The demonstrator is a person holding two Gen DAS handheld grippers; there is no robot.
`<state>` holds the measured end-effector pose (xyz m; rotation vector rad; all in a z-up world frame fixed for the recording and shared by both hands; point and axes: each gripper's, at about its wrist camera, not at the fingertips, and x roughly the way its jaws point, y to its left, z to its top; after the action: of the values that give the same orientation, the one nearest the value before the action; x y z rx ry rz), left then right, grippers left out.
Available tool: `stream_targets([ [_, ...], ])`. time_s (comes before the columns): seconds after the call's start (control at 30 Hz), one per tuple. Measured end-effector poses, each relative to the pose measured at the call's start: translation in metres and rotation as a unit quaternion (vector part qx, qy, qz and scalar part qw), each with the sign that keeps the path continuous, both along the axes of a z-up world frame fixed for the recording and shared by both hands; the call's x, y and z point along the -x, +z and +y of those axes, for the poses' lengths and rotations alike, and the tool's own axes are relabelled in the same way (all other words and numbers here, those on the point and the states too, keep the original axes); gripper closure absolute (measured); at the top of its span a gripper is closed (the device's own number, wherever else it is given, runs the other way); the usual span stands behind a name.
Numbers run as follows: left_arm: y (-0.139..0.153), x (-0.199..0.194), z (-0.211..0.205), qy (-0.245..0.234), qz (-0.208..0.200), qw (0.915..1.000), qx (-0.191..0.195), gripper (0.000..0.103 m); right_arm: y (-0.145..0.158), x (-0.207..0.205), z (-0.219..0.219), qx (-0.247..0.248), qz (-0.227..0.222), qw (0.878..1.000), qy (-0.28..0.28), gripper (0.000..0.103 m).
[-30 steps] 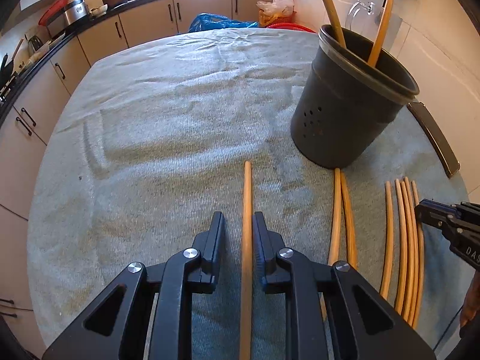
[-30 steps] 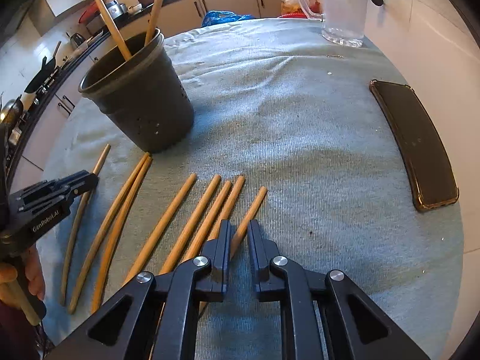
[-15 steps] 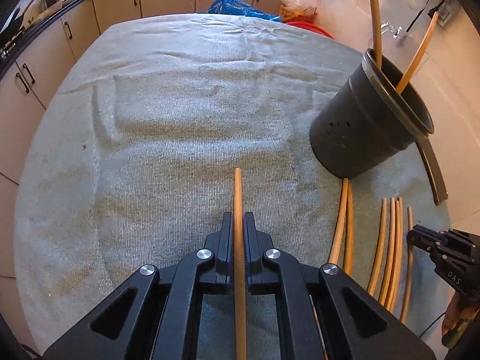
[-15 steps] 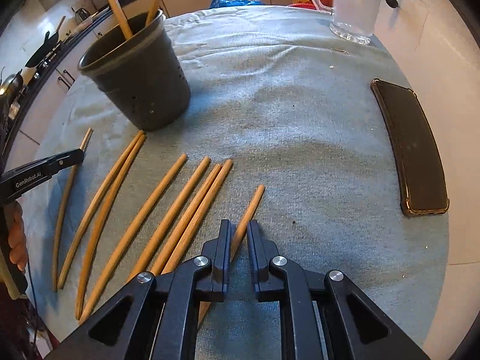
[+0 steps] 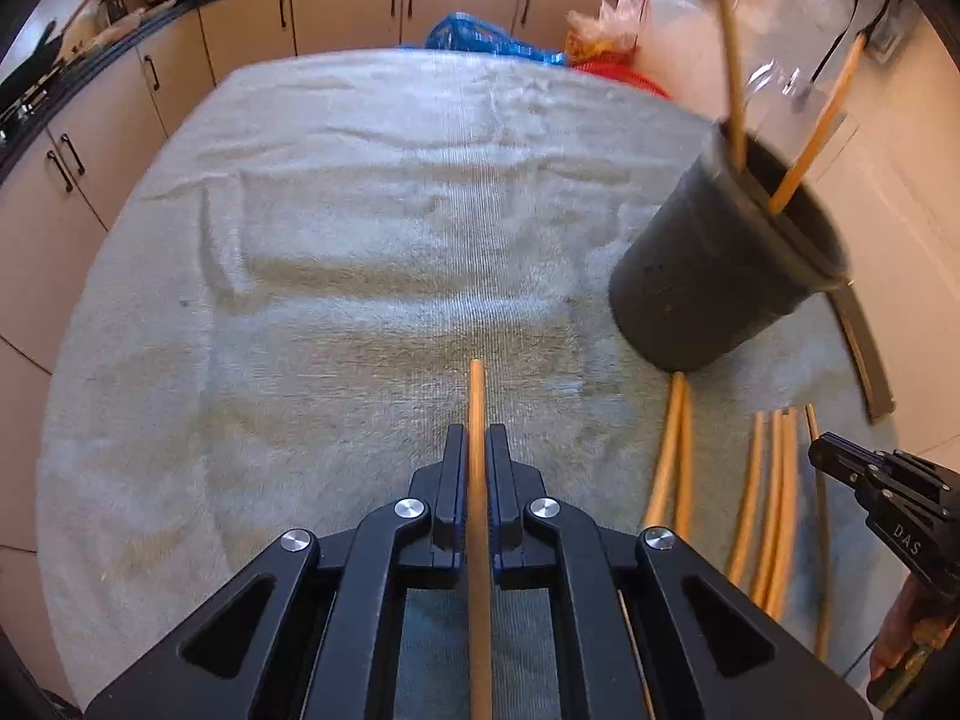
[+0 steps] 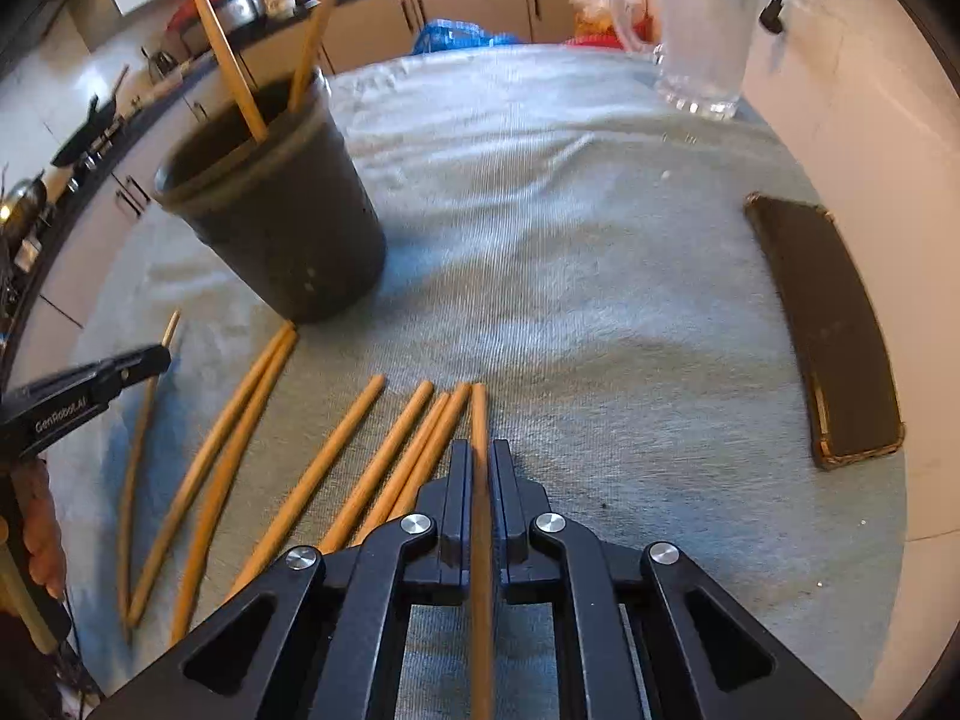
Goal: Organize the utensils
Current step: 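Lift both chopsticks upright and carry them above the holder cup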
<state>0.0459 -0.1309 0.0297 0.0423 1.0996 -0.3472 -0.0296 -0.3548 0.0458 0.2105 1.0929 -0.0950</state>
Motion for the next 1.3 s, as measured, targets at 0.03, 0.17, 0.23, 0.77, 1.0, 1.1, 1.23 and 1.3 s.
stream_targets([
  [0.03, 0.009, 0.007, 0.003, 0.000, -0.012, 0.9999, 0.004, 0.098, 0.004, 0.004, 0.000, -0.003, -0.008, 1.000, 0.001, 0.097],
  [0.17, 0.041, 0.031, 0.010, -0.006, -0.055, 0.9984, 0.015, 0.098, 0.033, 0.021, 0.006, 0.012, -0.049, 0.999, 0.007, 0.097],
  [0.23, 0.057, 0.045, 0.011, -0.010, -0.079, 0.9967, 0.019, 0.098, 0.048, 0.032, 0.012, 0.021, -0.071, 0.997, 0.011, 0.097],
  [0.77, 0.129, 0.140, 0.011, -0.053, -0.218, 0.9742, 0.024, 0.098, 0.117, 0.114, 0.031, 0.041, -0.179, 0.983, 0.031, 0.097],
  [1.0, 0.139, 0.165, 0.021, -0.062, -0.228, 0.9711, 0.033, 0.098, 0.127, 0.131, 0.034, 0.041, -0.194, 0.980, 0.036, 0.097],
  [1.1, 0.145, 0.174, 0.026, -0.063, -0.235, 0.9691, 0.040, 0.098, 0.130, 0.136, 0.036, 0.044, -0.200, 0.978, 0.037, 0.097],
  [1.23, 0.149, 0.179, 0.028, -0.060, -0.244, 0.9668, 0.048, 0.098, 0.135, 0.142, 0.040, 0.048, -0.209, 0.976, 0.041, 0.097],
  [1.3, 0.152, 0.181, 0.030, -0.059, -0.244, 0.9662, 0.056, 0.098, 0.138, 0.144, 0.041, 0.049, -0.214, 0.975, 0.042, 0.097],
])
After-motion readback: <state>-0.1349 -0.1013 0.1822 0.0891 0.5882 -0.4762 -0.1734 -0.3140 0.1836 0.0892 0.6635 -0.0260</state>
